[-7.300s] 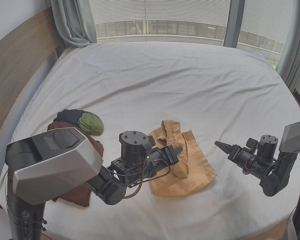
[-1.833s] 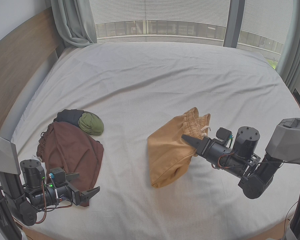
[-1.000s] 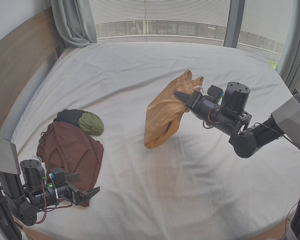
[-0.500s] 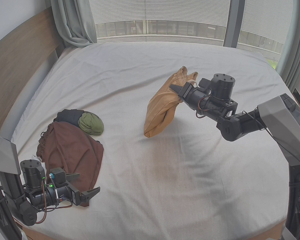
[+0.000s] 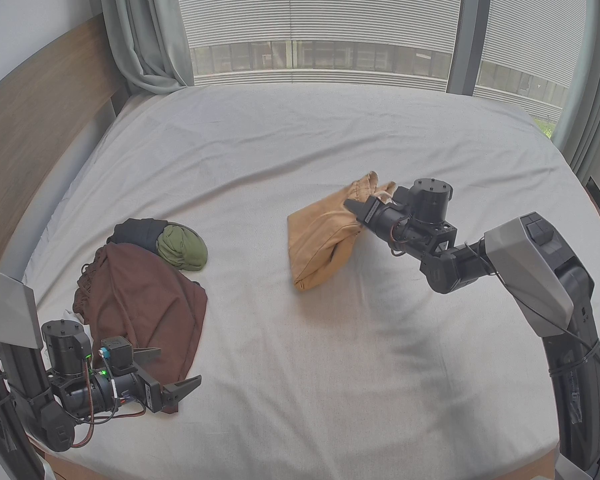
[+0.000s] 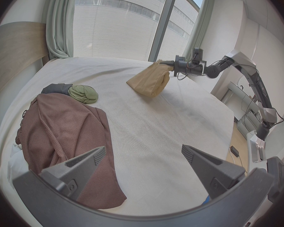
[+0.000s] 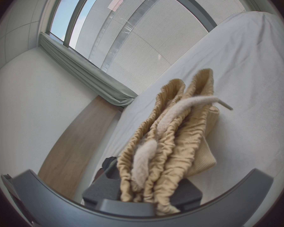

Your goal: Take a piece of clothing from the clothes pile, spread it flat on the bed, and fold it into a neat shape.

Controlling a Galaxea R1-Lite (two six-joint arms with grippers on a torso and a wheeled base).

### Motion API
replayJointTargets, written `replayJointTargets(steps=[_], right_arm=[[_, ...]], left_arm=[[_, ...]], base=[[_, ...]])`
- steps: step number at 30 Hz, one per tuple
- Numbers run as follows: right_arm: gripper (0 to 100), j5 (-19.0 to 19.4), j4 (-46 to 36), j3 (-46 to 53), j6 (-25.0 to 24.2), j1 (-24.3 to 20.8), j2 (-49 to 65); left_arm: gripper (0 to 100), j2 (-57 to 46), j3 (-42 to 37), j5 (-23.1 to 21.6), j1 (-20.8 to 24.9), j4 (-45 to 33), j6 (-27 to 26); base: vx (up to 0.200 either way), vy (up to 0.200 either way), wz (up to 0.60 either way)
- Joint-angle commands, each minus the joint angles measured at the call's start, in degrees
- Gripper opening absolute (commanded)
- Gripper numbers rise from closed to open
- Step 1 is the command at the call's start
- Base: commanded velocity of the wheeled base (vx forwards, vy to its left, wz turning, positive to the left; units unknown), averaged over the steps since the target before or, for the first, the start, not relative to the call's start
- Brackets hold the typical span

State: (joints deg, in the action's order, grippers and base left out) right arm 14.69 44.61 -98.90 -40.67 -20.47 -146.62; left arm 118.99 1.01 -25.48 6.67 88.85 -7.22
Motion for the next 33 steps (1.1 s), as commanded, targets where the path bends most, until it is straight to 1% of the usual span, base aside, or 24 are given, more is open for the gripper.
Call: replayJointTargets(steps=[1, 5, 11, 15, 18, 30, 31, 33], right_arm=[[0, -0.19, 2.42, 2.4, 0.33, 2.1, -4.03], [0, -0.28, 5.93, 7.32, 0.33, 2.98, -3.85], [0, -0.45, 11.82, 14.35, 0.33, 2.98, -4.2], [0, -0.8, 15.16, 16.9, 0.33, 2.98, -5.79], [0, -0.89, 17.09, 17.08, 0.33, 2.98, -6.75], [0, -1.07, 17.36, 18.39, 0.41, 3.51, -6.14], [100, -1.15, 17.36, 18.48, 0.41, 3.59, -6.14], [100, -1.51, 17.36, 18.57, 0.68, 4.03, -6.05]], left_arm=[[100, 0.28, -0.92, -0.01, 0.01, 0.01, 0.01], [100, 0.54, -0.92, -0.01, 0.01, 0.01, 0.01], [100, 0.36, -0.92, -0.01, 0.01, 0.01, 0.01], [100, 0.36, -0.92, -0.01, 0.01, 0.01, 0.01], [100, 0.36, -0.92, -0.01, 0.01, 0.01, -0.08], [100, 0.28, -0.92, -0.01, 0.01, 0.01, 0.01], [100, 0.28, -0.92, -0.01, 0.01, 0.01, 0.01], [100, 0.28, -0.92, -0.01, 0.01, 0.01, 0.01]], base=[[0.0, 0.0, 0.0], [0.0, 0.0, 0.0], [0.0, 0.0, 0.0], [0.0, 0.0, 0.0], [0.0, 0.0, 0.0], [0.0, 0.0, 0.0], [0.0, 0.0, 0.0], [0.0, 0.0, 0.0]])
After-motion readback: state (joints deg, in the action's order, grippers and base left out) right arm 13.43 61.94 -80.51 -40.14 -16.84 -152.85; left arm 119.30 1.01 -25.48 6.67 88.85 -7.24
